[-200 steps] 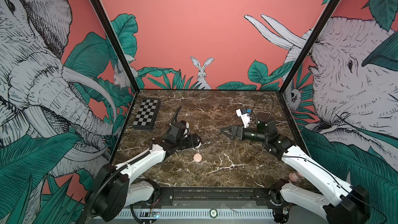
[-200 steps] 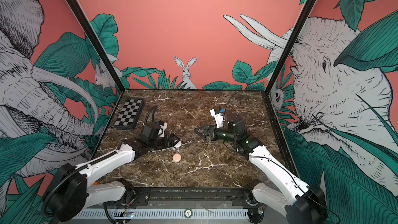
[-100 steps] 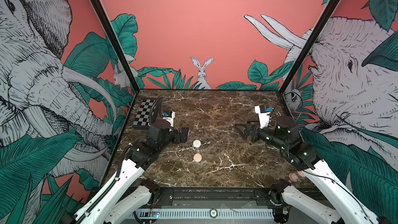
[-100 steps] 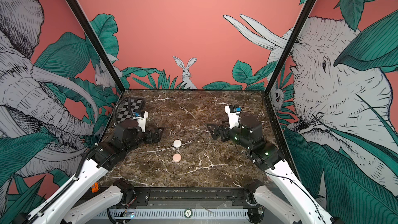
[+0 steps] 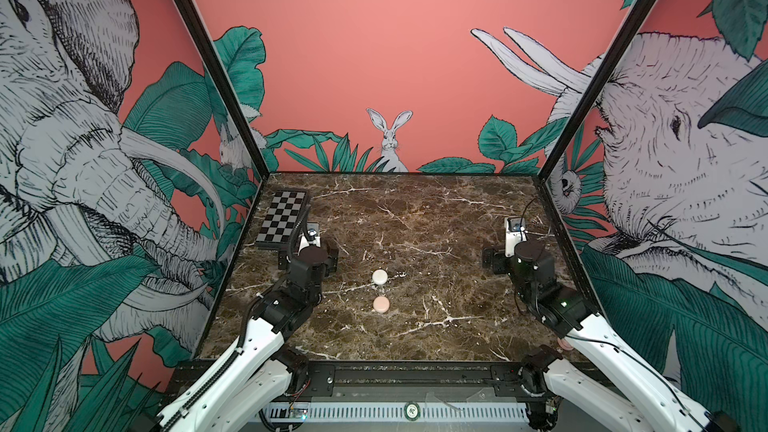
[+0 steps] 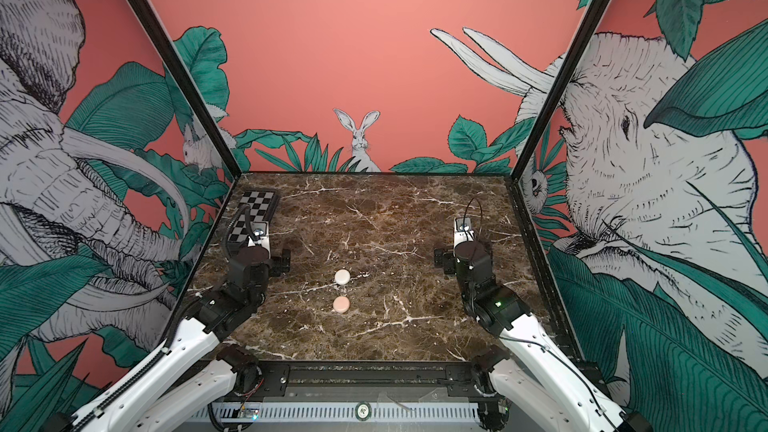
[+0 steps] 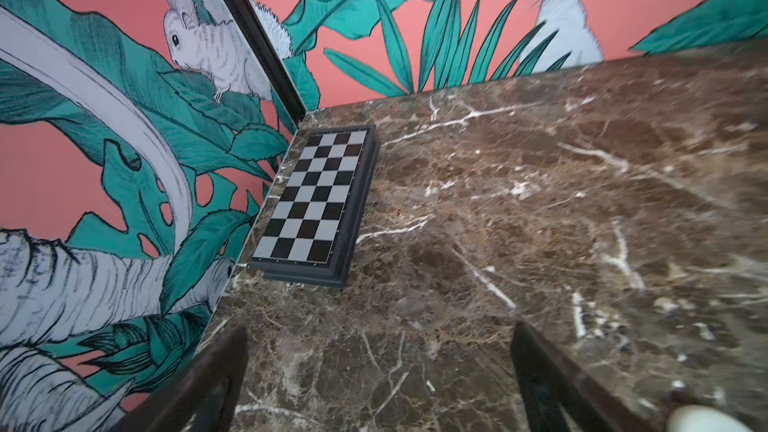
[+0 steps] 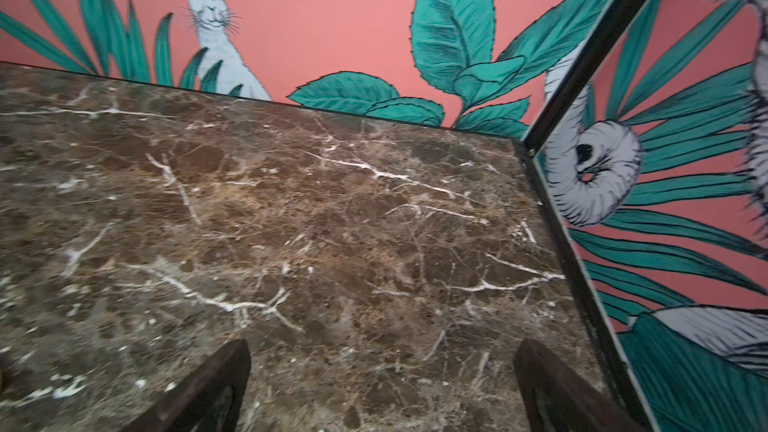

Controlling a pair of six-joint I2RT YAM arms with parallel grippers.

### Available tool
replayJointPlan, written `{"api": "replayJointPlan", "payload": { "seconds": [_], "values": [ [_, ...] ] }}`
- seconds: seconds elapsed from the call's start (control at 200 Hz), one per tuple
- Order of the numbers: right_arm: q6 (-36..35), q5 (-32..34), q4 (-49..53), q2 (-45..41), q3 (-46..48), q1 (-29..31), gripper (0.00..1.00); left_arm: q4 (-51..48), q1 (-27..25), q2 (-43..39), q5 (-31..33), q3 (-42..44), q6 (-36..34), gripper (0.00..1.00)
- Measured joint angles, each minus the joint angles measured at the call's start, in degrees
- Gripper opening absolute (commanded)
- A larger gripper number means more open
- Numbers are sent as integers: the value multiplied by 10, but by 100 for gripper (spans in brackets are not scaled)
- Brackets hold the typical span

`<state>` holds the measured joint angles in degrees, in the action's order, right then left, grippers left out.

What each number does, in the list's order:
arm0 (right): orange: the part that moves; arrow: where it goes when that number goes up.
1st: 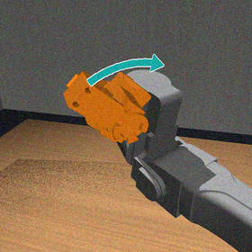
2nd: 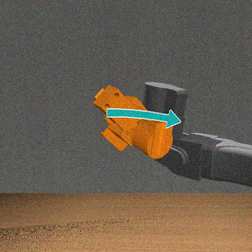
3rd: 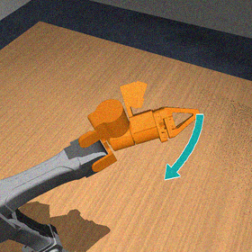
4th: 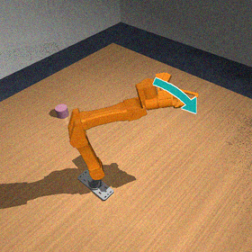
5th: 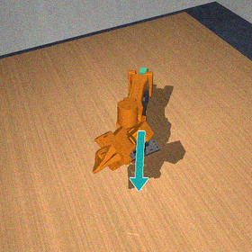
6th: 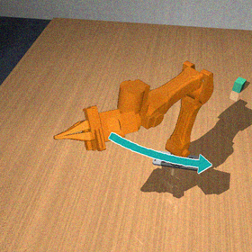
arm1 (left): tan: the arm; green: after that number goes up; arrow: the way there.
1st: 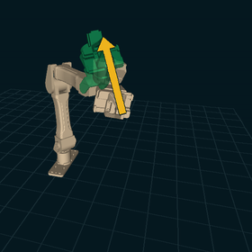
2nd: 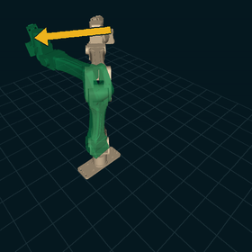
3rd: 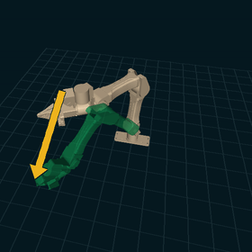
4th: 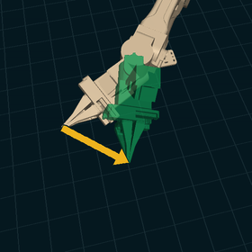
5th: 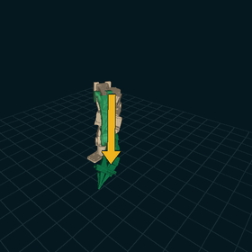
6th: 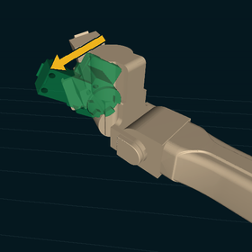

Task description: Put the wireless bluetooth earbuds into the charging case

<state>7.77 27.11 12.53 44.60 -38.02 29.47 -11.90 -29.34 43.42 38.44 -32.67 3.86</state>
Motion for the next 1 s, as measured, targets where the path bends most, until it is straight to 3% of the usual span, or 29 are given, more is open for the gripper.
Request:
{"api": "replayJointPlan", "payload": {
  "seconds": [0.17, 0.36, 0.65, 0.81, 1.0],
  "values": [
    [-32, 57, -94, 75, 21, -60, 98, 40, 106, 44, -35, 8, -11, 99],
    [-101, 103, -244, 210, 49, -104, 98, 88, 146, 80, -77, 15, -22, 99],
    [-117, 56, -417, 315, 124, -172, 98, 163, 195, 147, -133, 33, -43, 99],
    [-118, 12, -469, 353, 114, -187, 98, 202, 235, 174, -163, 39, -46, 99],
    [-118, -7, -547, 406, 149, -193, 98, 246, 247, 210, -194, 47, -57, 99]
  ]
}}
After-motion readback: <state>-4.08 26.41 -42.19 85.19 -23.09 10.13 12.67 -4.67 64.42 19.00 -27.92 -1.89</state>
